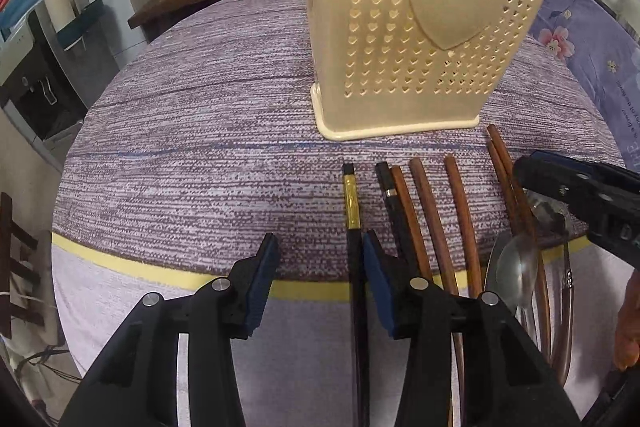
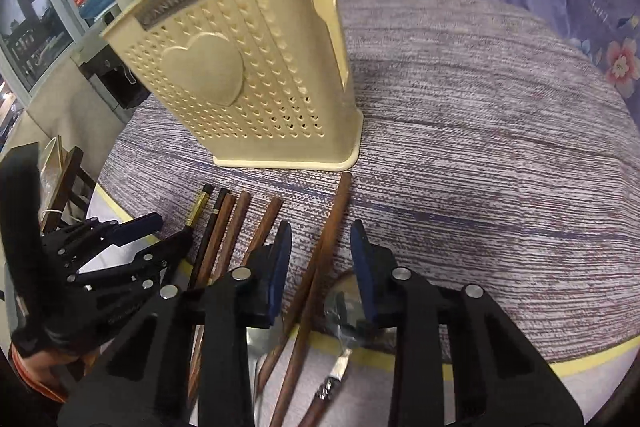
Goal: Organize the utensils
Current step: 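Close the left gripper on the black chopstick while the right gripper closes on a brown chopstick, then lift both chopsticks and carry them above the cream utensil holder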
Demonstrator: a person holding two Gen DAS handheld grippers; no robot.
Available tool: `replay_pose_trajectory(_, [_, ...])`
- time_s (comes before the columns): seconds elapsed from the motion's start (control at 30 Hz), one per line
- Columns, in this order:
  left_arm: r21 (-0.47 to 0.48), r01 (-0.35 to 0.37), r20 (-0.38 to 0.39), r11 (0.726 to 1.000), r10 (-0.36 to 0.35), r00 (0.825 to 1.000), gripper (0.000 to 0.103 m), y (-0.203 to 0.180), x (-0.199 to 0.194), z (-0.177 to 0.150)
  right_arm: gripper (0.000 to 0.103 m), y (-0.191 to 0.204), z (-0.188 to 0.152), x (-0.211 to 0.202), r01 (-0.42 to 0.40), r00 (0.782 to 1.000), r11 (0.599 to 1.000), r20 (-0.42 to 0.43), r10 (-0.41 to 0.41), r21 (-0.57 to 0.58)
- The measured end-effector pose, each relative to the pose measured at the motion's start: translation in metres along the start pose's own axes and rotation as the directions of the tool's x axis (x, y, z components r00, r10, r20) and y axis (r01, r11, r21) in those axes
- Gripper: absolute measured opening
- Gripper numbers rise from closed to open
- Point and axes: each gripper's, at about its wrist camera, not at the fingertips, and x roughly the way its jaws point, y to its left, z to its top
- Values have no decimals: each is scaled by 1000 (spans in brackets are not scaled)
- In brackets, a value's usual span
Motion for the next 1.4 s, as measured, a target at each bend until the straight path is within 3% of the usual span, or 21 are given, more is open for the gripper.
replay_pose_trajectory(0.23, [-2, -2, -6, 1000, 2, 1000, 27, -2, 5, 11, 20, -4, 8, 17, 5, 999, 999, -34, -3, 44])
replay_pose_trajectory(0.5, [-1, -5, -15, 1000, 5, 1000, 24, 1, 10, 20, 11, -10, 10, 27, -10, 999, 997, -44, 14, 81])
replay_pose_trajectory(0.63, [-2, -8, 3, 1000, 8, 1000, 10, -1, 9, 16, 11, -11, 9, 24, -13, 1000, 997, -26, 16, 80])
replay_pose_trajectory(0.9, [-77, 60, 24, 995, -59, 998, 9, 10, 9, 16, 10, -4, 5, -2, -32, 999, 998, 46, 29, 61])
replay_pose_trajectory(1.03, [-104, 96, 73, 990, -88, 993, 9, 17, -5, 16, 10, -4, 6, -26, -65, 993, 997, 101, 61, 42])
replay_pose_trajectory(1.17, [-120, 137, 170, 983, -116, 979, 9, 27, -40, 17, 10, -2, 2, -64, -101, 978, 995, 183, 97, 11])
replay_pose_trajectory(1.4, [-135, 230, 378, 964, -164, 911, 8, 50, -128, 9, 8, -5, -3, -153, -81, 927, 995, 361, 97, -59])
